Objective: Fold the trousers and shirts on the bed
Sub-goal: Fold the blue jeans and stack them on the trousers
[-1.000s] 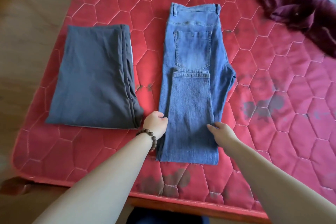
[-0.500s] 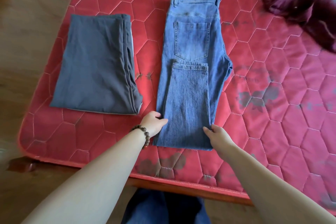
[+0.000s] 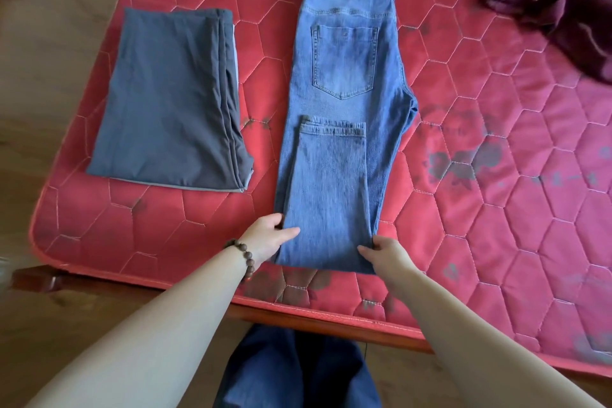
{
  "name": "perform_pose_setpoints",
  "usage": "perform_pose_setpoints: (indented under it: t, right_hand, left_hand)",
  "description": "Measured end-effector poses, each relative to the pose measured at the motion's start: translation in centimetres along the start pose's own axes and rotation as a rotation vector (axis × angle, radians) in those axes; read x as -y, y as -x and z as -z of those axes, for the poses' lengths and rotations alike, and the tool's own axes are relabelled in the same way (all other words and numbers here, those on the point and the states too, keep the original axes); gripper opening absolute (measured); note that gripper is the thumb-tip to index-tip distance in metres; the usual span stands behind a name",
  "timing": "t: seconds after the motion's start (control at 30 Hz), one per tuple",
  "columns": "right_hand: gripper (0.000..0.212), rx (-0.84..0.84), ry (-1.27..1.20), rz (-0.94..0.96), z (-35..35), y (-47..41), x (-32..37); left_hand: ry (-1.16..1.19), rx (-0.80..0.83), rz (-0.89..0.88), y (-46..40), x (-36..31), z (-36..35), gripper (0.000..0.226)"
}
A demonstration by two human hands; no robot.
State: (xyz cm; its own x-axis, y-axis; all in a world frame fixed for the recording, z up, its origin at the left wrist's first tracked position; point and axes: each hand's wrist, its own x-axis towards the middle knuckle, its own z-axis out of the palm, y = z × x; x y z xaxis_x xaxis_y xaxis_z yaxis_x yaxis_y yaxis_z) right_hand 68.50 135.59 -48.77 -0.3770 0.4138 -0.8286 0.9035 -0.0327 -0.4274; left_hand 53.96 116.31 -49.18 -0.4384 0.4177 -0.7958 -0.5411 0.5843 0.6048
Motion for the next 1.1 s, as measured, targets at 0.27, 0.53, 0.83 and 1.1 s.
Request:
perform_pose_setpoints:
  t: [0.27, 0.53, 0.83, 1.1]
  right_hand:
    - [0.018, -0.082, 0.029, 0.066, -0.1, -0.9, 1.0]
    - [0.026, -0.100, 0.068, 0.003, -0.1, -1.4, 1.6]
    - [0.016, -0.200, -0.013, 0.051, 1.3, -5.2, 5.7]
    - [0.041, -0.548, 0.601, 0.814, -1.3, -4.5, 7.4]
  left_hand:
    - [-0.070, -0.126, -0.012, -1.2, 0.1, -0.1, 0.020]
    - [-0.420, -0.282, -0.021, -2.3, -1.3, -0.7, 0.041]
    - [-0.480, -0.367, -0.066, -6.7, -5.7, 0.0, 0.029]
    - [-1.109, -0.421, -0.790, -5.9, -6.2, -3.1, 0.048]
